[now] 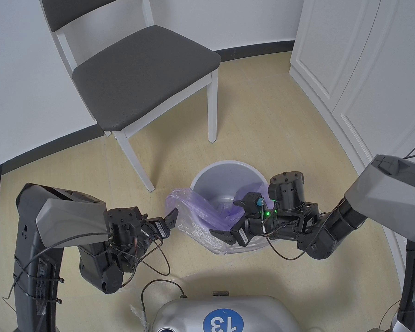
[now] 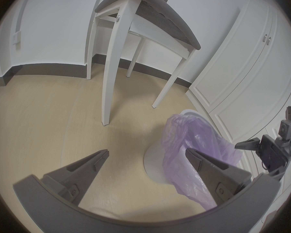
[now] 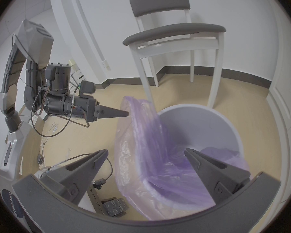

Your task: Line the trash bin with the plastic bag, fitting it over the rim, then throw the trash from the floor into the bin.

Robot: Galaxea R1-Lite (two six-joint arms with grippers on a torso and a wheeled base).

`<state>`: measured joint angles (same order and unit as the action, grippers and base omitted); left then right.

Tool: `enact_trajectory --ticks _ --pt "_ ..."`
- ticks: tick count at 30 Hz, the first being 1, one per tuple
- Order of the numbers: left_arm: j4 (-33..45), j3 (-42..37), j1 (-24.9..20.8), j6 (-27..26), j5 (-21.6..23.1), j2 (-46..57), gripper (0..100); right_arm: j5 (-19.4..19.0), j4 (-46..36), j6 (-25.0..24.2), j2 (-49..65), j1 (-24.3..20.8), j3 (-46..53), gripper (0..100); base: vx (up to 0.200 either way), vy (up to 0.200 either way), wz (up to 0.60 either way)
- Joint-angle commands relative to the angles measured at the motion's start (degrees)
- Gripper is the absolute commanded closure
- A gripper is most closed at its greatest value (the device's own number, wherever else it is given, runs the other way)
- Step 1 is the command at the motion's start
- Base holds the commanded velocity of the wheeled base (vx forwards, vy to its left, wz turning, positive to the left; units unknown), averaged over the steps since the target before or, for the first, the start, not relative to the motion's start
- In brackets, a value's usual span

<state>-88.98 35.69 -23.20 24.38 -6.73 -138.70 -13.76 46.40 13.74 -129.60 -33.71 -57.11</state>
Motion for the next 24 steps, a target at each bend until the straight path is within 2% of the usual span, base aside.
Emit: enact_trajectory --ticks 1,8,17,18,24 --pt "-1.0 0.0 0.0 0.1 0.0 -0.1 0 0.1 0.1 0.0 -2.5 -0.4 -0.6 0 0.000 0.000 0.00" --pt "-1.0 0.0 0.0 0.1 0.0 -0.2 0 0.1 0.1 0.0 -3.9 -0.6 -1.2 0 0.000 0.000 0.00" --pt "-1.0 -0.5 -0.1 0.1 0.0 -0.1 0 0.4 -0.3 0.0 -9.2 -0.7 -6.4 0 0.000 0.000 0.00" --pt "-1.0 -0.4 -0.1 0.1 0.0 -0.1 0 0.4 -0.3 0.0 -9.6 -0.7 -6.9 100 0.000 0.000 0.00" --pt "-1.0 -0.4 -0.1 0.1 -0.2 -0.2 0 0.5 -0.4 0.0 -10.2 -0.3 -8.6 100 0.000 0.000 0.00"
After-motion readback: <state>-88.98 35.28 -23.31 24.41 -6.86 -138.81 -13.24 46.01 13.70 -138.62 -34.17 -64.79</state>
